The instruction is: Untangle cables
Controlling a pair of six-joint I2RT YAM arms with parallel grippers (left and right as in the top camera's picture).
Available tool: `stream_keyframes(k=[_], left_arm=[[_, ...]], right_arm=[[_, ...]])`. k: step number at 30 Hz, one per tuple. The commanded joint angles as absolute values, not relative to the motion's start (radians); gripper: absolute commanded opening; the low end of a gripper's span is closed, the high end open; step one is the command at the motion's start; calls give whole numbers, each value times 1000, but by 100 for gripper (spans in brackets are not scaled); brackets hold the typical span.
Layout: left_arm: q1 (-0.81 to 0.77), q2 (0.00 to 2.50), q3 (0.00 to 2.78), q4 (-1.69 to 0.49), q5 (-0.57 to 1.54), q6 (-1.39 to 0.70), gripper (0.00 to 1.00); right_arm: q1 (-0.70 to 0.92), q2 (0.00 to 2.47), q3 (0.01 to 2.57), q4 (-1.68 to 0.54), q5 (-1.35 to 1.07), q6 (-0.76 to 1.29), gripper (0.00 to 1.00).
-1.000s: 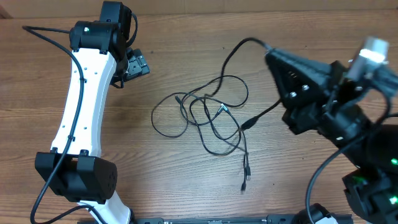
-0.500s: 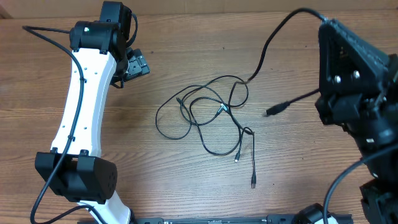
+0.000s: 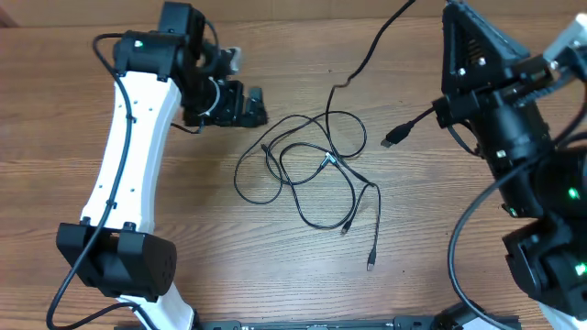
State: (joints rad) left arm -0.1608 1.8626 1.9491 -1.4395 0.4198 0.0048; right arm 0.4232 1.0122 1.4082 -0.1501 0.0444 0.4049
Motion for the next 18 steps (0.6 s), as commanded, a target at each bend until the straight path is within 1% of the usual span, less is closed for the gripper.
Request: stream_keyframes(k=[1, 3, 6, 8, 10, 15, 18], left_arm=[[-202, 1843, 1954, -1433, 599, 226, 92], [-224, 1843, 1954, -1433, 682, 329, 92], [-244, 1843, 1954, -1435, 791, 506, 95], [-254, 1843, 1954, -1428, 825, 584, 97], [-271, 1843, 1954, -1380, 820, 607, 100], [-308, 1844, 1954, -1245, 784, 607, 100], [-324, 1844, 1954, -1201, 774, 606, 100]], right_arm=[[414, 1013, 1428, -153, 59, 392, 4], [414, 1013, 1428, -156, 59, 392, 4], [414, 1012, 1428, -157, 57, 393, 4], [414, 1010, 1428, -156, 30, 393, 4], [414, 1010, 1428, -156, -4, 428, 4], [414, 1008, 1428, -140, -25, 514, 4], [414, 1002, 1428, -121, -24, 577, 4]])
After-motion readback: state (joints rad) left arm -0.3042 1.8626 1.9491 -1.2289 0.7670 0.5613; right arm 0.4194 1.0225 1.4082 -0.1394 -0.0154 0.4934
